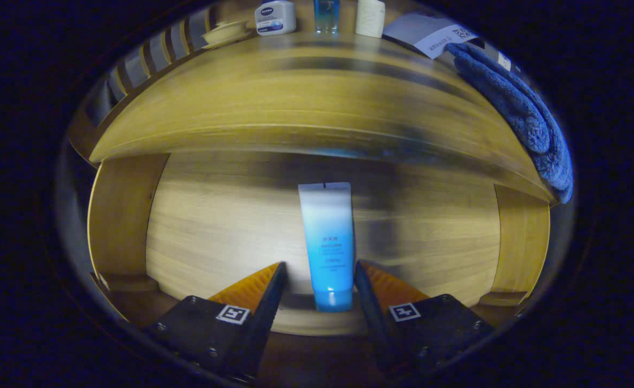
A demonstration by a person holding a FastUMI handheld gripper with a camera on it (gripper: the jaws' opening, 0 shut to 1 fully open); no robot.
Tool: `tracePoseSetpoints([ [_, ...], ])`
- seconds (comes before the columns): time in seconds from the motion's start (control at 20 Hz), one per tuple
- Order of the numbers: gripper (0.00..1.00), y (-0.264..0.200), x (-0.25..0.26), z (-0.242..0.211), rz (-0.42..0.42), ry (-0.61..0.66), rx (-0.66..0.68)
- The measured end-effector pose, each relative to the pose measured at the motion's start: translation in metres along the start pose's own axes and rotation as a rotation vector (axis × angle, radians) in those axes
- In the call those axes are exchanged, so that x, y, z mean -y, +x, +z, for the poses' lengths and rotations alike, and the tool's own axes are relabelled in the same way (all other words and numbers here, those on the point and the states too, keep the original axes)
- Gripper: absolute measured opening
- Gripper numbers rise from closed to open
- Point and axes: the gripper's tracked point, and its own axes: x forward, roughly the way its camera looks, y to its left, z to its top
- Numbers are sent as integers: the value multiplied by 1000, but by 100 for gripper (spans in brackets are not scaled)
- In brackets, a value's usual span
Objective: Pull open the drawer, take out the items inside it, and place them on the countertop above the cabinet.
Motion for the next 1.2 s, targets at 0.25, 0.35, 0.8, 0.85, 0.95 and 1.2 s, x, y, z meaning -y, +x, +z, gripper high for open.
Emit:
tracePoseSetpoints([
  [0.25,39,0,2,13,25,22,91],
  [0.35,39,-5,-1,20,63,63,130],
  [0.8,39,-61,4,23,126,49,285],
  [0.85,39,-70,5,20,131,35,299],
  [0.95,39,-82,6,18,147,32,326],
  [1.2,39,-99,-5,-4,202,19,360],
])
